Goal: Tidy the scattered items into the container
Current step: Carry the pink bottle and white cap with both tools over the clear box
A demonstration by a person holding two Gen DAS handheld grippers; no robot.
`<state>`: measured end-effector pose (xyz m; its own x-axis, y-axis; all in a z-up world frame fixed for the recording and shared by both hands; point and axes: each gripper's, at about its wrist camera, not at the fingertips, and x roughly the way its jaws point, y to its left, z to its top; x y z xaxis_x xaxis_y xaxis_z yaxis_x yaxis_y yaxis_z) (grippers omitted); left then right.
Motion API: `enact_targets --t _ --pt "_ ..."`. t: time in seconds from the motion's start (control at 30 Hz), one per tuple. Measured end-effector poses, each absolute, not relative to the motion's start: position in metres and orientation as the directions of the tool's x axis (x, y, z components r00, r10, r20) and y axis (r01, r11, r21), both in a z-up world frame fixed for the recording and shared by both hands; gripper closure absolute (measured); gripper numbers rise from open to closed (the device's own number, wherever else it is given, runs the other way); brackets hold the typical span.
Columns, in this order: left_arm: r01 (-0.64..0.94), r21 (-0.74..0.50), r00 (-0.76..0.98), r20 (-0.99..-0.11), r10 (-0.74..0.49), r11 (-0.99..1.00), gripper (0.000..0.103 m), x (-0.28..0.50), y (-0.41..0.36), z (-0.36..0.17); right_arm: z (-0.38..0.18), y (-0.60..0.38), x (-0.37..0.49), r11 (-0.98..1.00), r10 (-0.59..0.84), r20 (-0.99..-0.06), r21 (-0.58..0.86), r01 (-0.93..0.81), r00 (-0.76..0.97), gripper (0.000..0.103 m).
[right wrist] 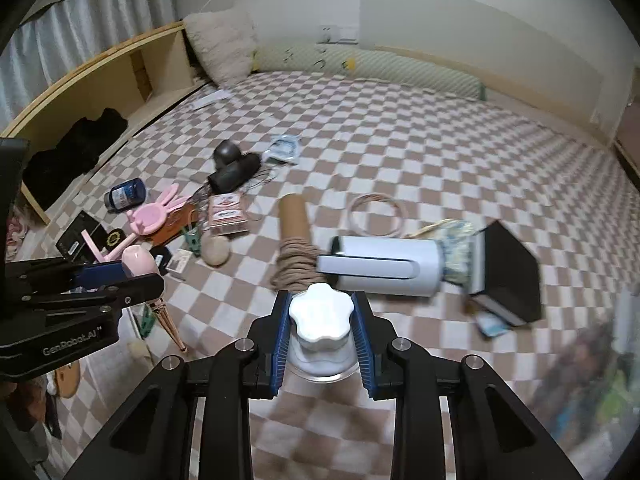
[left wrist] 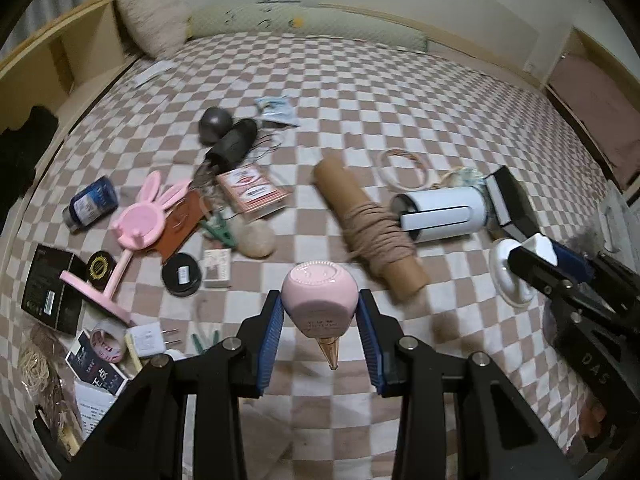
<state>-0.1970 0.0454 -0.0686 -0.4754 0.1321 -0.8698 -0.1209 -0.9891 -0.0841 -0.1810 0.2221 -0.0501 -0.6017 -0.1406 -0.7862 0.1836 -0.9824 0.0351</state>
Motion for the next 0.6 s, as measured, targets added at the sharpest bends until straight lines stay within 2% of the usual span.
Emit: enact_targets --t 0.6 --pt "-0.279 -0.11 -0.571 -0.78 0.257 -0.954 0.066 -0.166 0.132 -0.003 0.002 0.3 -0.135 -0.999 -0.013 -0.744 -0.011 0.031 -0.668 0.073"
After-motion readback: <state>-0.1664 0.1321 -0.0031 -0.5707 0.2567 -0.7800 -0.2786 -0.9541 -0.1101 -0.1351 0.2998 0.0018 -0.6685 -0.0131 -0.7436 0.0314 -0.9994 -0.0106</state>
